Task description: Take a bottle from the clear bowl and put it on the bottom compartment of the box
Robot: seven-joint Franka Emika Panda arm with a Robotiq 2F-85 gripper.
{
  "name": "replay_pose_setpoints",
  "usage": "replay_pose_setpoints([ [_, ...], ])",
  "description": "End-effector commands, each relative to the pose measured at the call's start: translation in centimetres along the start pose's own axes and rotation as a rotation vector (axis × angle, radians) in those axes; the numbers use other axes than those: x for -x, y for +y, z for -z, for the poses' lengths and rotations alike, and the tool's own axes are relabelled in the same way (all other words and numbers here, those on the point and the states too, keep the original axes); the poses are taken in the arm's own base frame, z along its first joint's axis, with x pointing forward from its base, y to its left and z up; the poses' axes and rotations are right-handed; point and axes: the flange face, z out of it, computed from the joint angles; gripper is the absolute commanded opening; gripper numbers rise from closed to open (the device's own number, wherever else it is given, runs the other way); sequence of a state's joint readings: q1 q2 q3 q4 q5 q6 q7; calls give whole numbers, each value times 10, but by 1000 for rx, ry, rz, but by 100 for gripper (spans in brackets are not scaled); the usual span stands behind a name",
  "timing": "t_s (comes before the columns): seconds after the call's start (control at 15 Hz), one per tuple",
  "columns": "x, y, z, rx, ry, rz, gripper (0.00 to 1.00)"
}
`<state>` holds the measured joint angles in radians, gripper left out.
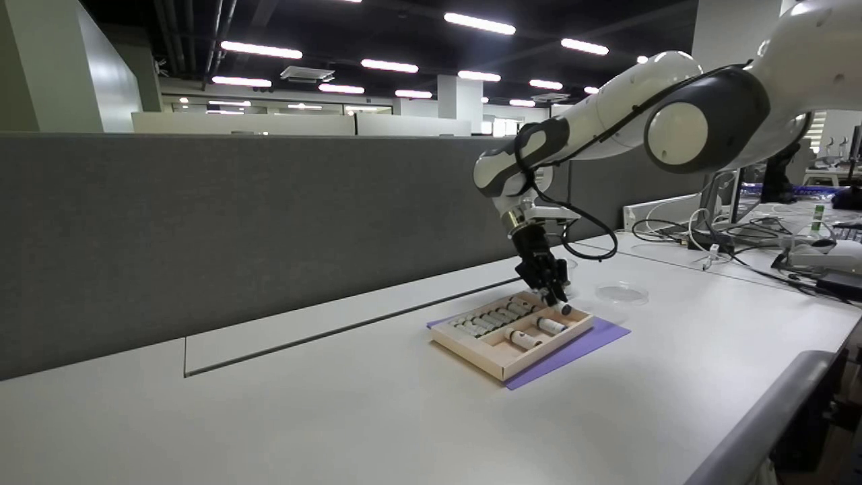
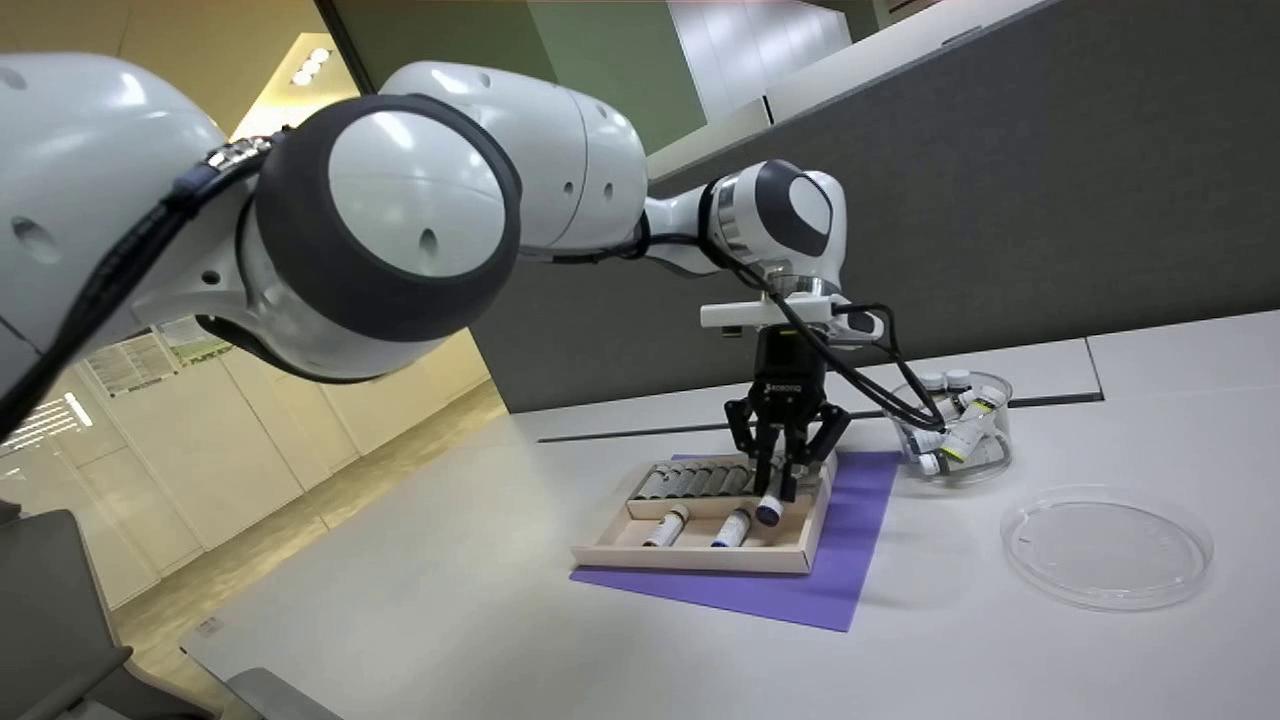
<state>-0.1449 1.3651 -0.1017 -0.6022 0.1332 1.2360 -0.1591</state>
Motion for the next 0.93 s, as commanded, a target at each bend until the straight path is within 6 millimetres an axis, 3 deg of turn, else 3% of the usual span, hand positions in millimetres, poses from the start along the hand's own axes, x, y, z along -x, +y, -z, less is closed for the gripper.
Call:
replay_pose_setpoints([
  [0.0,1,-4,-6,27,-38,0,5],
  [0.87,-1,-16,-24,63,-110,-7,5],
])
